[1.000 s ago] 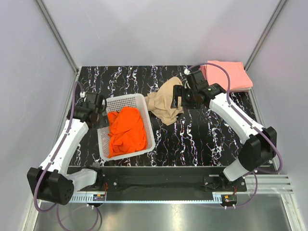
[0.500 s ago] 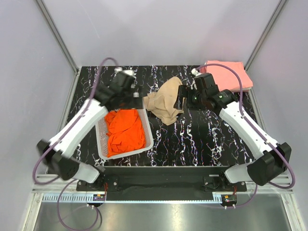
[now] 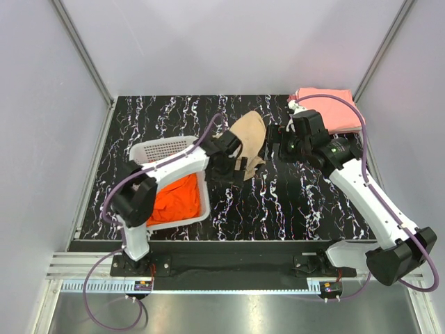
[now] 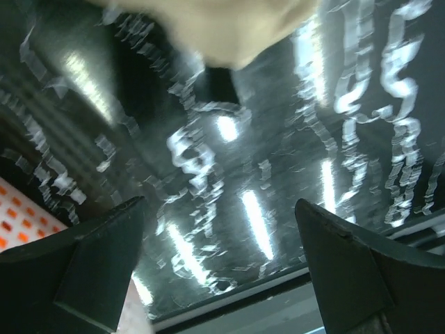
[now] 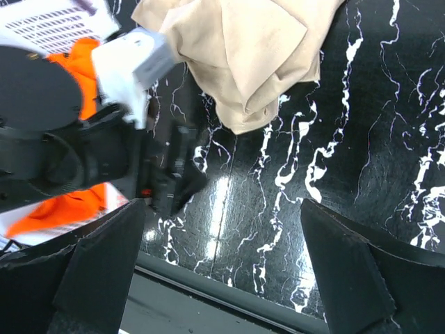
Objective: Fold and stack the t-shirts
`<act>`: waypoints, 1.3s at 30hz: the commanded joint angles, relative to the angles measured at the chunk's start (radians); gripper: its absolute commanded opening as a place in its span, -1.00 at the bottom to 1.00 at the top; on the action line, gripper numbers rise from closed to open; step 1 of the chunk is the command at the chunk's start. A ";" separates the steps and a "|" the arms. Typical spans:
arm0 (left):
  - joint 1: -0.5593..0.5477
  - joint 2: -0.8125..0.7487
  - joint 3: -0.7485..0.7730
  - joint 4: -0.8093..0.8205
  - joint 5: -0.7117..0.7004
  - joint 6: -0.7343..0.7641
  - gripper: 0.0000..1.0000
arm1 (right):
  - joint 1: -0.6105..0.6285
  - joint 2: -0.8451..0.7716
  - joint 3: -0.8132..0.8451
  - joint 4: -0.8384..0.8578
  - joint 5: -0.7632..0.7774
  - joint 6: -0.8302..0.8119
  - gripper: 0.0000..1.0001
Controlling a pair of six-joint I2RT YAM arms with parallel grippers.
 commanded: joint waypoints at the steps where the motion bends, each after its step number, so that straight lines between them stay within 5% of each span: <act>1: 0.072 -0.180 -0.174 0.007 -0.011 0.020 0.93 | -0.007 -0.019 -0.005 -0.007 0.028 0.002 0.99; 5: 0.248 -0.389 -0.452 0.003 0.004 0.061 0.95 | -0.007 -0.006 0.001 -0.005 0.028 0.009 0.99; 9: 0.484 -0.551 -0.571 -0.019 -0.005 0.124 0.97 | -0.007 0.021 0.007 -0.001 0.025 0.015 0.99; 17: 0.638 -0.572 -0.545 -0.040 -0.124 0.144 0.98 | -0.009 0.057 0.003 0.004 0.008 0.032 0.98; 25: 0.903 -0.378 -0.370 -0.037 -0.103 0.152 0.98 | -0.009 0.091 -0.062 0.008 -0.001 0.048 0.98; 29: 0.897 -0.353 -0.323 -0.010 -0.033 0.097 0.98 | -0.009 0.123 -0.073 0.019 -0.020 0.054 0.98; 39: 0.615 -0.379 -0.215 0.029 -0.066 0.002 0.98 | -0.009 0.267 -0.033 0.041 0.022 0.022 0.97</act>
